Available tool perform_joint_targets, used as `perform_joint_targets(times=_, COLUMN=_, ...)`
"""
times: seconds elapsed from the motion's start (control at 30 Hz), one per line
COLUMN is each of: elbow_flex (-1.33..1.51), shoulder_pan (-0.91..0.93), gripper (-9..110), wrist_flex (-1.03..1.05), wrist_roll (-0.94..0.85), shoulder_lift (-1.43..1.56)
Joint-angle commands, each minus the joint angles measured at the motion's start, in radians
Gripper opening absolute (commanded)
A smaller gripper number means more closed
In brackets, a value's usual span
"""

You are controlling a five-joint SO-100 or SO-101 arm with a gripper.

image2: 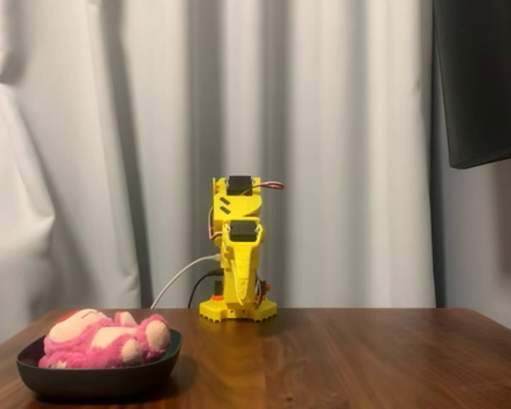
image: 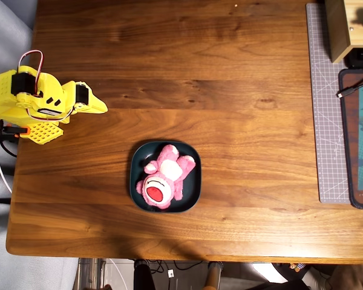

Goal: Grasp a strawberry bear and put it in the bin.

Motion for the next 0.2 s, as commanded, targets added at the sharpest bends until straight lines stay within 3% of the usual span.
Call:
perform_joint_targets(times=0.0, elbow_flex=-0.003, shoulder_pan=-0.005, gripper=0, wrist_flex=-0.012, wrist_roll=0.008, shoulder_lift=0.028)
perform_joint_targets(times=0.17, elbow_flex=-0.003, shoulder_pan=-0.005, gripper=0, wrist_flex=-0.012, wrist_roll=0.008, shoulder_lift=0.028)
